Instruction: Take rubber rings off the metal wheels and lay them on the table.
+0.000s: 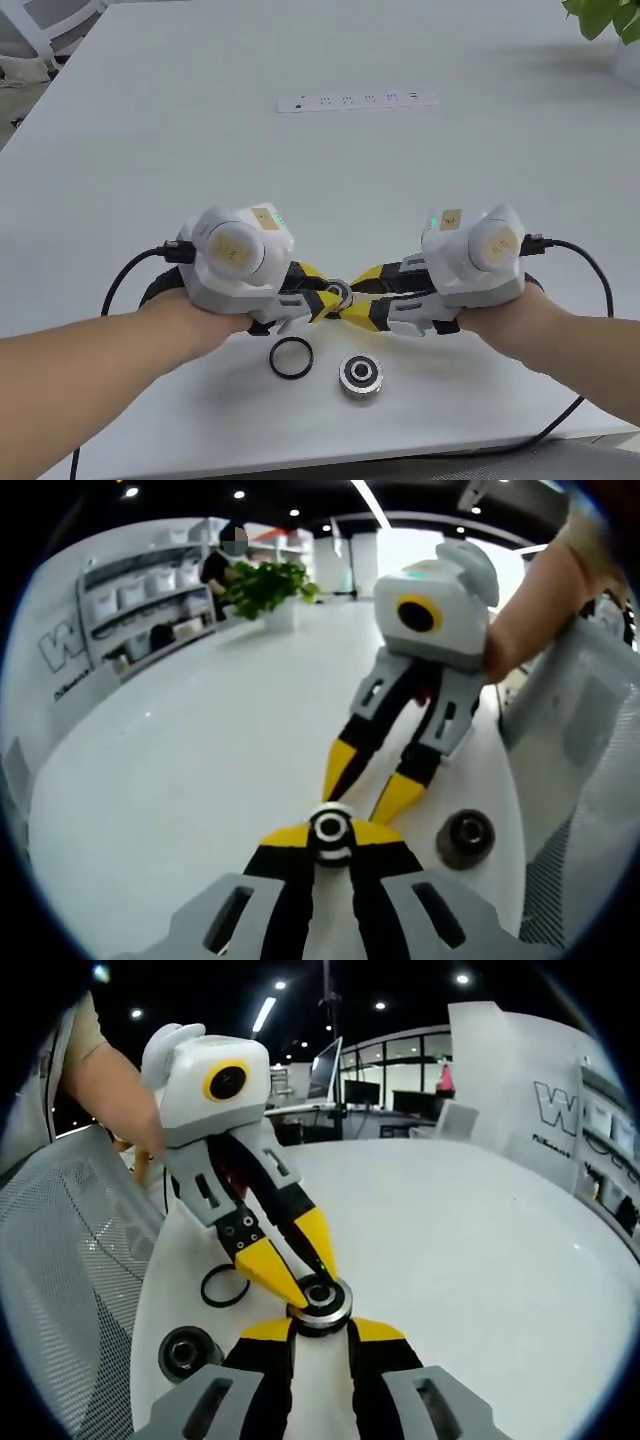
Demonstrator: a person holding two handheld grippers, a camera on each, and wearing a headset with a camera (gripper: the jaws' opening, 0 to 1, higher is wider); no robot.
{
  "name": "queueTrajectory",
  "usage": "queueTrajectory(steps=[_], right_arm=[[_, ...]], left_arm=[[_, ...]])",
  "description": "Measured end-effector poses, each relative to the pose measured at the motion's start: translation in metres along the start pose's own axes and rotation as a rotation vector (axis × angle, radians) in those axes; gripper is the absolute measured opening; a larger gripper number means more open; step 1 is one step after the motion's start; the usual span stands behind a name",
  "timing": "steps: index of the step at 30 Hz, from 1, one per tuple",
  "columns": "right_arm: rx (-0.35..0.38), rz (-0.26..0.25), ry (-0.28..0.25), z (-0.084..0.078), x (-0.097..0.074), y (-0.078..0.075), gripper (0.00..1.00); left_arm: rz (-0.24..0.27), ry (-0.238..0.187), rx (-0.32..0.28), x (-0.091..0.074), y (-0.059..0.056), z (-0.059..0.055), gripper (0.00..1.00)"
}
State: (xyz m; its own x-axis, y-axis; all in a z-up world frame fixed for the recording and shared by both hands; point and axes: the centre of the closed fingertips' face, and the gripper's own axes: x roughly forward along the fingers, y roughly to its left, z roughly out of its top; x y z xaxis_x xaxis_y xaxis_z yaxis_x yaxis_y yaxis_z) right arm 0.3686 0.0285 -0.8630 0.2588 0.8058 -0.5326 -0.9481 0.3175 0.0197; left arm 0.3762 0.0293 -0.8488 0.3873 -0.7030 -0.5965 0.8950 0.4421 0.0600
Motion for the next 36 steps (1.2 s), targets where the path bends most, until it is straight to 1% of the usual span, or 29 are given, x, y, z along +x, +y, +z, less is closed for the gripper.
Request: queueTrajectory(steps=[5,9,10,15,18,21,25,27,29,30,32,34,36], right_arm=[[0.005,-0.001,0.006,-0.002,-0.002,-0.001,0.15],[0.03,-0.007,0.009,-0.004,-0.005,-0.004,0.07],[0.04,-0.007,0.008,-0.004,-0.005,-0.004,0.06],[0.039,-0.01,0.01,-0.004,-0.006,-0.004,0.04],[0.077,-0.01,0.009,-0.004,-0.006,-0.005,0.01],[0.096,-0.015,0.009,-0.005,-0.007,-0.006,0.0],[0.159,-0.011,0.001,-0.005,-0.008,-0.007,0.0],[0.233,-0.006,-0.017,-0.004,-0.009,-0.006,0.0],[0.309,-0.003,-0.037,-0.003,-0.011,-0.009,0.0],[0.364,0.001,-0.045,-0.003,-0.012,-0.009,0.0],[0.401,0.003,-0.056,-0.002,-0.013,-0.008,0.0],[0.431,0.005,-0.066,-0.003,-0.013,-0.013,0.0],[0.461,0.006,-0.078,-0.001,-0.013,-0.014,0.0]], left_arm=[[0.001,-0.001,-0.002,0.0,0.0,0.0,0.14],[0.001,0.0,-0.003,0.0,0.0,0.0,0.14],[0.002,0.0,-0.003,0.0,0.0,0.0,0.14],[0.003,0.001,-0.004,0.0,0.0,0.0,0.14],[0.006,0.002,-0.004,0.0,0.0,0.0,0.14],[0.013,0.007,-0.003,0.0,0.0,0.0,0.13],[0.013,0.011,-0.003,0.0,0.0,0.0,0.14],[0.014,0.012,-0.004,0.0,0.0,0.0,0.13],[0.016,0.013,-0.005,0.0,0.0,0.0,0.13],[0.019,0.015,-0.007,0.0,0.0,0.0,0.13],[0.024,0.021,-0.007,0.001,-0.001,0.0,0.13],[0.027,0.026,-0.009,0.001,0.0,0.0,0.13],[0.027,0.029,-0.015,0.001,-0.001,-0.001,0.13]])
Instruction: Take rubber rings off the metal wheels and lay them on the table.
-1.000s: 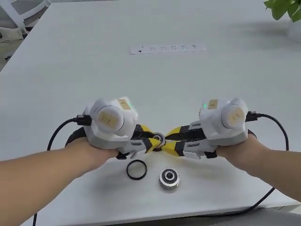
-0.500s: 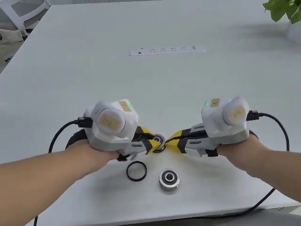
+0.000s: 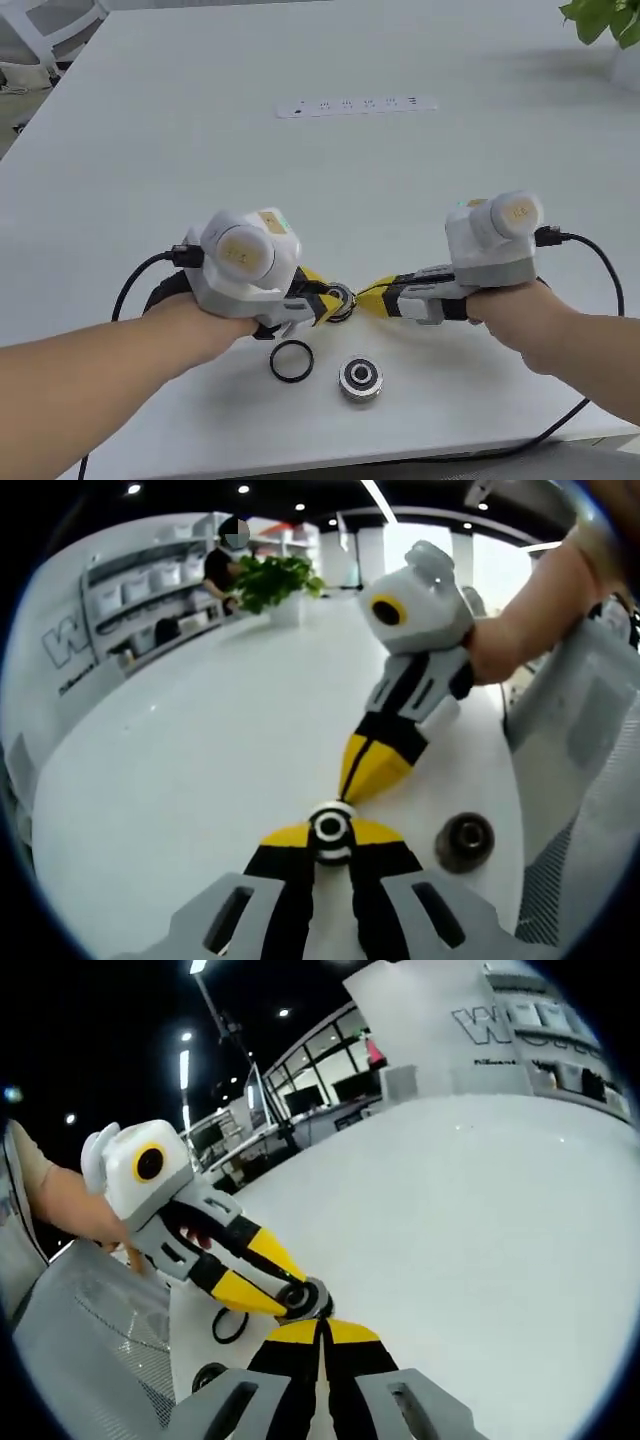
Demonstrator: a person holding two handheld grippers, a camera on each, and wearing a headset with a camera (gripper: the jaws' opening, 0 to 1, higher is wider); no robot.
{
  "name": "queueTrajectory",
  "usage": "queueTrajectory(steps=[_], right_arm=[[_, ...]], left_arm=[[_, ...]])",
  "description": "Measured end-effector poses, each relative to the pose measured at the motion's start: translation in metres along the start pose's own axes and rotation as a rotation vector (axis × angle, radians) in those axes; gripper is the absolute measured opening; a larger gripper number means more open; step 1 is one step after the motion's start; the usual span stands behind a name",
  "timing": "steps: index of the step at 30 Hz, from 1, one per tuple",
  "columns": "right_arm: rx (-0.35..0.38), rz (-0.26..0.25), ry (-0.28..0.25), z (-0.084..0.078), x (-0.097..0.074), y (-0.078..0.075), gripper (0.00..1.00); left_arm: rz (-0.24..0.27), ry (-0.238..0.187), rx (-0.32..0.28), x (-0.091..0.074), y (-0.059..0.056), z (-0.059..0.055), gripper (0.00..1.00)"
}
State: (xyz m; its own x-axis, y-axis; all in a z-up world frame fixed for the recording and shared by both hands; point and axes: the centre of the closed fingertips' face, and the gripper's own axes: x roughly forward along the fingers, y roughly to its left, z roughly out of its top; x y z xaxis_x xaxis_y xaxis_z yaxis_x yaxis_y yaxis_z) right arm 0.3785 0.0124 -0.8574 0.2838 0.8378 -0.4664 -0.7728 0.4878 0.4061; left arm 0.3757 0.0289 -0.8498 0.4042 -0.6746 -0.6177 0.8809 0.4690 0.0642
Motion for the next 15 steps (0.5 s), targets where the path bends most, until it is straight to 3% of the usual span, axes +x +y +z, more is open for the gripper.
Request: queueTrajectory(steps=[8,15], right_arm=[[0.104,0.018,-0.057,0.006,0.0,0.006,0.0],[0.114,0.027,-0.058,0.008,0.0,0.011,0.0]], left_arm=[[0.01,0.006,-0.012,0.0,-0.002,0.0,0.13],[0.021,0.013,-0.002,0.0,-0.003,0.001,0.13]])
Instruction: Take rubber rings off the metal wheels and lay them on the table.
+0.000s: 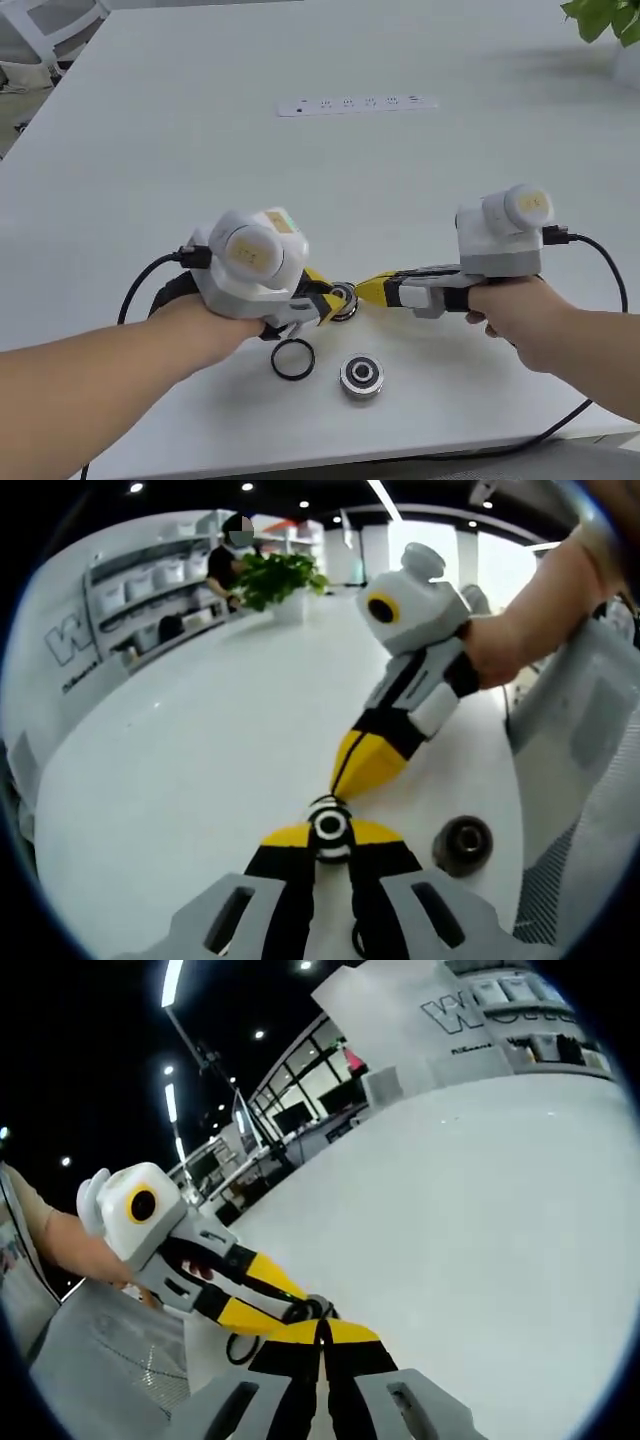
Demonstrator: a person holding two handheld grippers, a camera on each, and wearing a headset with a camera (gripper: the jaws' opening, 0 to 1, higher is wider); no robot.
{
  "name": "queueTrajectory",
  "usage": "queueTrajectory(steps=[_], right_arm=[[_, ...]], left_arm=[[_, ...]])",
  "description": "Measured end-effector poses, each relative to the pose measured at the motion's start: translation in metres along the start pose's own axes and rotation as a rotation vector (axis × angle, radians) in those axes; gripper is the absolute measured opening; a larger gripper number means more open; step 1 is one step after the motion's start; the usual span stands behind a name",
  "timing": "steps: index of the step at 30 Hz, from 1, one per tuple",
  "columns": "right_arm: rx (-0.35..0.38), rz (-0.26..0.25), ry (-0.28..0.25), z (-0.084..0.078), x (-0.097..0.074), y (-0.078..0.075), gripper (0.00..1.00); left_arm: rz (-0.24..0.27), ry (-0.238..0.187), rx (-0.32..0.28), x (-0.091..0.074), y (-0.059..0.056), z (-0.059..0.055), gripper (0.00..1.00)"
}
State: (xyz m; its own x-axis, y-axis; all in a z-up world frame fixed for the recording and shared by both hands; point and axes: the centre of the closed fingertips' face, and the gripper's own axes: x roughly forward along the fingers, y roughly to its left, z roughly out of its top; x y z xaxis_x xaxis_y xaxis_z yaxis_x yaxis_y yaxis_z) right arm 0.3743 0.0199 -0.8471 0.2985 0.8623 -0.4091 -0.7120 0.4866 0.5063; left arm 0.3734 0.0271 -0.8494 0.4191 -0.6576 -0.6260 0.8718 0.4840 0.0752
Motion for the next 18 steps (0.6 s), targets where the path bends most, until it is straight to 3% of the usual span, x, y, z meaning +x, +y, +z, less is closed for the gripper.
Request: queueTrajectory(steps=[18], right_arm=[[0.008,0.044,0.013,0.001,0.003,0.014,0.0]], left_arm=[[0.013,-0.001,0.013,0.0,0.001,0.0,0.12]])
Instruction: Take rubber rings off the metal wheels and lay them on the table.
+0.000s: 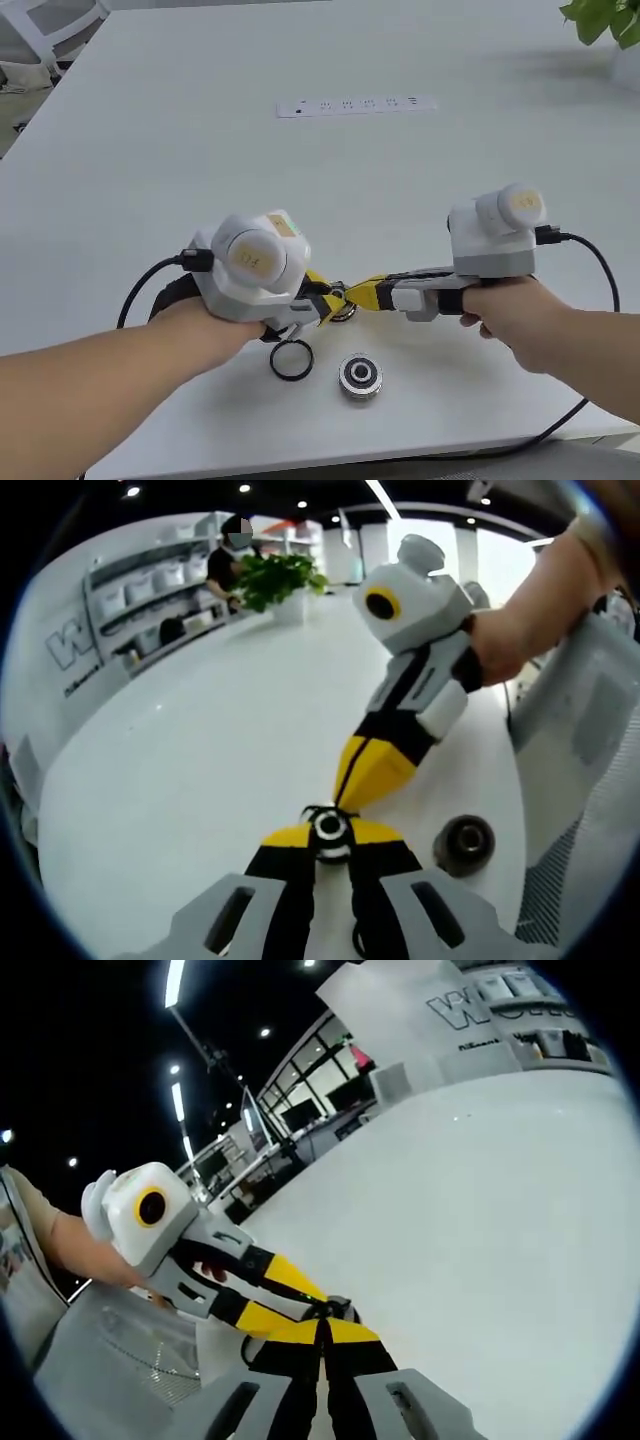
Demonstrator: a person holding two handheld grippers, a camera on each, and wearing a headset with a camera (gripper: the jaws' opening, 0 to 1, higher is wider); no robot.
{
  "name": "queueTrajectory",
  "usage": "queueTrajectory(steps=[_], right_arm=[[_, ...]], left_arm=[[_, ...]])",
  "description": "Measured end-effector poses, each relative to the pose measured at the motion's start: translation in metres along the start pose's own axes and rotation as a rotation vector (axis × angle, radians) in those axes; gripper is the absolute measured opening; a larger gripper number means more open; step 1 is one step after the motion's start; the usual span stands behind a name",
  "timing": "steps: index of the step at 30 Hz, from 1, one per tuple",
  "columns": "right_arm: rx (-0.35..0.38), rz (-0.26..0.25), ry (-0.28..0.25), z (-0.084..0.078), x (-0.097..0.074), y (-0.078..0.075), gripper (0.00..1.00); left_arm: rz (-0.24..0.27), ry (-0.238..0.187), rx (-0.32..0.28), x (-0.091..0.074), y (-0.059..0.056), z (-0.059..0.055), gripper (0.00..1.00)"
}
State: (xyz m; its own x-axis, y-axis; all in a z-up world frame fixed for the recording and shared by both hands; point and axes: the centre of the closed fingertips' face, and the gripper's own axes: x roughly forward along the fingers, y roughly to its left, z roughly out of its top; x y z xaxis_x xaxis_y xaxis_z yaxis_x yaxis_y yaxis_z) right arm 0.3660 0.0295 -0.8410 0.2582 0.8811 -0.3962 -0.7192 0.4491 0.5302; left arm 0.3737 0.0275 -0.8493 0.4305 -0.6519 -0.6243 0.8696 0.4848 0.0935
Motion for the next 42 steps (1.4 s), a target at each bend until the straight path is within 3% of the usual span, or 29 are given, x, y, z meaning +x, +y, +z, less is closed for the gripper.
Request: queueTrajectory(steps=[4,5,6,7,12,23,32,42], right_arm=[[0.013,0.033,-0.007,0.0,0.0,0.006,0.0],[0.035,0.102,-0.04,0.006,0.001,0.021,0.0],[0.022,0.054,-0.012,0.002,0.001,0.014,0.0],[-0.014,0.051,-0.006,0.002,0.002,0.013,0.0],[0.025,0.07,-0.02,0.001,0.004,0.012,0.0],[0.002,0.007,-0.007,0.001,0.003,-0.006,0.0],[-0.004,0.007,-0.01,0.004,0.001,-0.004,0.0],[-0.001,0.016,-0.03,0.01,-0.002,0.001,0.0]], left_arm=[[0.0,-0.002,0.003,0.0,0.0,0.0,0.12],[-0.001,-0.006,0.009,0.0,0.0,0.001,0.12],[-0.001,-0.004,0.006,0.0,0.0,0.0,0.12],[-0.002,-0.007,0.006,0.0,0.0,0.0,0.12],[-0.003,-0.01,0.002,0.0,0.0,0.001,0.13],[-0.01,-0.025,-0.011,0.0,0.0,0.001,0.13],[-0.036,-0.023,0.0,-0.004,-0.001,0.002,0.15],[-0.057,-0.07,-0.016,-0.02,-0.004,0.011,0.21]])
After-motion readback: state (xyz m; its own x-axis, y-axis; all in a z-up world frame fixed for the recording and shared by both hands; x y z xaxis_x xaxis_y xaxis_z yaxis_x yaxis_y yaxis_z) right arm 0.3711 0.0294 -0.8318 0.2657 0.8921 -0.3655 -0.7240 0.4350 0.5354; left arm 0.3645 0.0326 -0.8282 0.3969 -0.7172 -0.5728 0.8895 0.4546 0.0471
